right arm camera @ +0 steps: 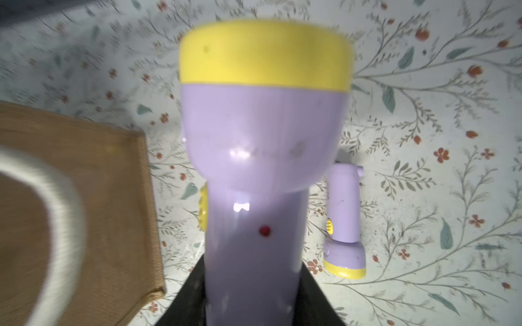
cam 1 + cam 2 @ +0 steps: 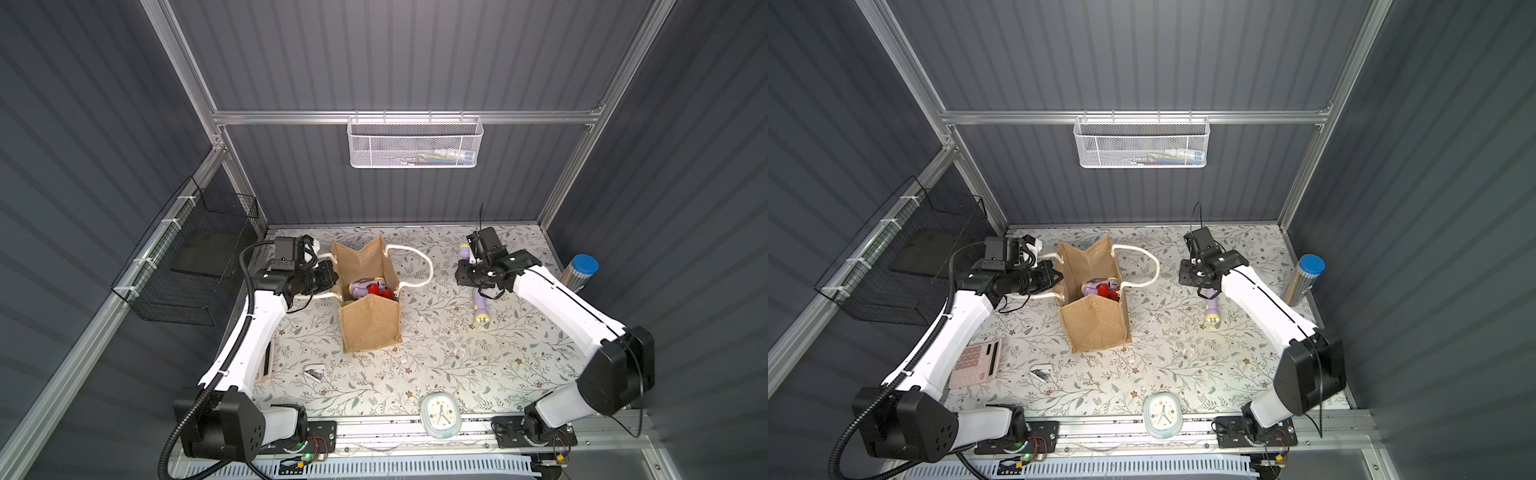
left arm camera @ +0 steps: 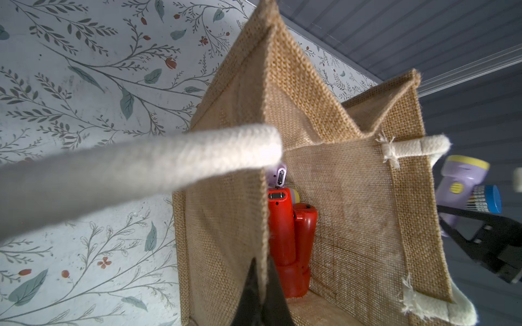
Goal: Put the flashlights into the tote bags
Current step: Pick up the flashlight from the center of the board.
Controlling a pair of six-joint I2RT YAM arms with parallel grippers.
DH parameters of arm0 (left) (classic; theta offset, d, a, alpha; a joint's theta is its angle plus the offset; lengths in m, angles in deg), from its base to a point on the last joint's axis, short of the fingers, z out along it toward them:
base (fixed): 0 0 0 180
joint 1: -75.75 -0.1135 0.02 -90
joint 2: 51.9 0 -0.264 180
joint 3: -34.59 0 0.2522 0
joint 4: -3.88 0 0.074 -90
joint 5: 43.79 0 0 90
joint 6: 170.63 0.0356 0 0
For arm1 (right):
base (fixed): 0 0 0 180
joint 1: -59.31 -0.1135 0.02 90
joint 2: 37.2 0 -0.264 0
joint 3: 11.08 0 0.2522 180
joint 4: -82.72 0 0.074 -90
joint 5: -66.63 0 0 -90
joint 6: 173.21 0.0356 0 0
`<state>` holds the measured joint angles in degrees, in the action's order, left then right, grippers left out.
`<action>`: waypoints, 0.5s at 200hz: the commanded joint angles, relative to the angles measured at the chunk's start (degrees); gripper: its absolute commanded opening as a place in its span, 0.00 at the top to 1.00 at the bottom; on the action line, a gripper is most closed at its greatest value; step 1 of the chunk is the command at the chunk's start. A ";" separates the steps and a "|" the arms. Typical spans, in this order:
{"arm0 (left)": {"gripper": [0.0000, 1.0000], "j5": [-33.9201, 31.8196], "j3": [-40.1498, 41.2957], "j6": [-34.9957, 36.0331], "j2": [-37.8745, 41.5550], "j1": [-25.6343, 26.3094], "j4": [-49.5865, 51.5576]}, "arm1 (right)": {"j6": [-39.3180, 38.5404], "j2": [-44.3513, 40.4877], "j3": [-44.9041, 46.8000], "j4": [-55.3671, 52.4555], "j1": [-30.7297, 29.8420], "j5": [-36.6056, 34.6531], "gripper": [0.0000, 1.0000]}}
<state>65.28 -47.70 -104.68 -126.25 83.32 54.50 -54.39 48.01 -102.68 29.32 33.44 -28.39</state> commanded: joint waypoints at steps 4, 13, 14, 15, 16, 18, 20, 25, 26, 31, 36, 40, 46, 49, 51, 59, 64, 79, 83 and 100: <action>1.00 2.21 -2.36 1.38 0.76 0.17 -0.80 | 3.86 -3.36 -4.42 4.19 -2.99 -0.87 0.99; 1.00 2.55 -2.35 1.38 0.86 0.16 -0.98 | 4.24 -3.44 -6.08 4.98 -4.23 -0.39 1.00; 1.00 2.55 -2.41 1.33 0.86 0.16 -0.99 | 4.32 -3.45 -6.30 5.08 -4.30 -0.37 1.00; 1.00 2.55 -2.36 1.31 0.91 0.16 -0.95 | 4.32 -3.46 -6.46 5.13 -4.33 -0.27 1.00; 1.00 2.59 -2.33 1.30 0.93 0.16 -0.93 | 4.36 -3.47 -6.67 5.20 -4.52 -0.09 1.00; 1.00 2.58 -2.25 1.29 0.95 0.16 -1.03 | 4.44 -3.38 -7.09 5.36 -4.82 0.16 1.00; 1.00 2.69 -2.23 1.29 1.02 0.20 -1.07 | 4.52 -3.34 -7.49 5.54 -5.12 0.37 1.00; 1.00 2.73 -2.23 1.29 1.12 0.16 -1.05 | 4.50 -3.02 -8.57 5.87 -5.79 0.86 1.00; 1.00 2.77 -2.22 1.29 1.13 0.16 -1.07 | 4.50 -2.98 -8.78 5.88 -5.92 1.09 1.00; 1.00 2.78 -2.15 1.30 1.26 0.17 -1.17 | 4.49 -2.55 -9.86 6.19 -6.59 1.74 1.00; 1.00 2.90 -2.13 1.37 1.38 0.22 -1.18 | 4.42 -2.03 -10.98 6.36 -7.38 2.30 1.00; 1.00 3.02 -2.11 1.45 1.44 0.22 -1.18 | 4.41 -1.64 -11.63 6.46 -7.97 2.54 1.00; 1.00 3.06 -1.90 1.59 1.57 0.23 -1.14 | 4.28 -0.89 -12.98 6.66 -8.95 2.91 1.00; 1.00 3.08 -1.87 1.64 1.65 0.22 -1.17 | 4.20 -0.52 -13.60 6.86 -9.39 3.23 1.00; 1.00 3.17 -1.80 1.71 1.66 0.20 -1.18 | 4.11 -0.27 -13.99 6.97 -9.64 3.29 1.00; 1.00 3.29 -1.59 1.73 1.74 0.17 -1.24 | 4.13 0.99 -15.61 7.36 -10.86 4.15 1.00; 1.00 3.38 -1.47 1.68 1.75 0.17 -1.32 | 4.09 1.69 -16.37 7.58 -11.44 4.57 1.00; 1.00 4.37 -1.15 1.67 1.59 0.21 -1.82 | 4.05 4.42 -19.19 8.42 -13.47 6.60 1.00; 1.00 4.66 -1.04 1.60 1.57 0.20 -2.06 | 4.06 5.10 -20.00 8.53 -14.00 7.17 1.00; 1.00 5.58 -0.41 1.08 1.75 0.18 -3.17 | 4.10 8.95 -23.27 9.55 -16.34 9.21 1.00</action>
<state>67.73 -47.70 -104.24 -126.16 83.32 54.35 -50.61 52.74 -121.83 36.27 19.85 -23.27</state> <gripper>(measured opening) 0.051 0.406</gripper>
